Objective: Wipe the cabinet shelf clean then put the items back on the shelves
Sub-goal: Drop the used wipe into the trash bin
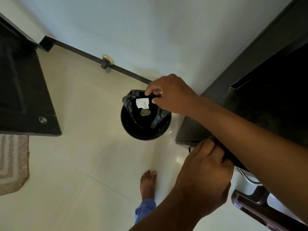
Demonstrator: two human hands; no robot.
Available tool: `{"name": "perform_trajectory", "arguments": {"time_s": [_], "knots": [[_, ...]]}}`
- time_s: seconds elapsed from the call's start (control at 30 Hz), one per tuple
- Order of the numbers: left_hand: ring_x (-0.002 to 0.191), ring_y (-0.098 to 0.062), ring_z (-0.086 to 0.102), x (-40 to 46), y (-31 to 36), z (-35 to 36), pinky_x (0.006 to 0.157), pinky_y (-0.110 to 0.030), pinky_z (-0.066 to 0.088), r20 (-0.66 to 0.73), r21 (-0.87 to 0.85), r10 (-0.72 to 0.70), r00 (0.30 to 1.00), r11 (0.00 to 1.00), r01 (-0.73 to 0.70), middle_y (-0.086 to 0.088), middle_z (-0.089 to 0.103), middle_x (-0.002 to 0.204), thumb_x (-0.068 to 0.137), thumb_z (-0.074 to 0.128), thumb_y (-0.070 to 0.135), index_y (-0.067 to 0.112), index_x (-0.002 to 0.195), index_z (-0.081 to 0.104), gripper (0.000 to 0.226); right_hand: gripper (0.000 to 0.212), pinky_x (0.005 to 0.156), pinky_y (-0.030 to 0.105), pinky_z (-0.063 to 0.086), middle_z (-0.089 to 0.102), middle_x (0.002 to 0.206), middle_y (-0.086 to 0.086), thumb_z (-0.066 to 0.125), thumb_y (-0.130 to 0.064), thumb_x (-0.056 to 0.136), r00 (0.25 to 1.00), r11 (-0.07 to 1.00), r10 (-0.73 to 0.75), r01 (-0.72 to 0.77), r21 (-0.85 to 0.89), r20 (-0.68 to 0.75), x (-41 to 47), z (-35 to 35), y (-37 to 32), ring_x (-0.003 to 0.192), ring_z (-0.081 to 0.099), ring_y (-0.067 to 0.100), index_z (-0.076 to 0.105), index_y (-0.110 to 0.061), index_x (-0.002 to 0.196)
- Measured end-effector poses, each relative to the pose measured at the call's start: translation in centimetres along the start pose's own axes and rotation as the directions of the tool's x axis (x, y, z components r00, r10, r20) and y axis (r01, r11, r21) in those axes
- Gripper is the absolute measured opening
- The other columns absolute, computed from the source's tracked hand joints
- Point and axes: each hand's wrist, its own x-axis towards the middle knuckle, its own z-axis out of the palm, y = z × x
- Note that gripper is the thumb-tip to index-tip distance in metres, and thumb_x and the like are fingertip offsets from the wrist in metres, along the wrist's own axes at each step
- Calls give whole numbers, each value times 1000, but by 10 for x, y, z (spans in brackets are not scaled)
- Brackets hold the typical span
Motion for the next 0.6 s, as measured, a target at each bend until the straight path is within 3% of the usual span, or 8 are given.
{"name": "perform_trajectory", "arguments": {"time_s": [0.2, 0.43, 0.53, 0.6], "knots": [[132, -25, 49, 11, 0, 3, 116, -33, 35, 41, -37, -19, 999, 999, 20, -8, 62, 135, 90, 58, 23, 12, 121, 70, 35, 23, 87, 29, 62, 75, 104, -16, 80, -17, 88, 975, 993, 12, 15, 117, -223, -43, -29, 2, 93, 72, 5, 79, -25, 110], [109, -24, 59, 29, 2, -10, 91, -33, 53, 41, -54, -8, 999, 998, 11, -6, 71, 116, 81, 72, 17, 14, 107, 73, 26, 19, 85, 19, 59, 79, 103, -12, 73, -17, 94, 865, 976, 174, -90, 197, -470, -149, -50, 10, 92, 72, 0, 80, -23, 110], [118, -29, 61, 42, 6, -10, 100, -39, 53, -9, -5, 69, 998, 998, -69, -12, 70, 124, 83, 76, 14, 8, 122, 70, 40, 17, 87, 14, 55, 79, 101, -5, 72, -18, 96, 779, 972, 233, -187, 139, -582, -200, -37, 27, 89, 72, 5, 80, -19, 110], [127, -28, 58, 51, 6, -10, 107, -40, 48, 5, -11, 100, 995, 995, -100, -8, 68, 130, 90, 70, 18, 12, 128, 68, 39, 18, 90, 19, 55, 79, 104, 1, 70, -19, 97, 716, 955, 294, -250, 160, -633, -232, -27, 38, 93, 73, 12, 80, -16, 113]]}}
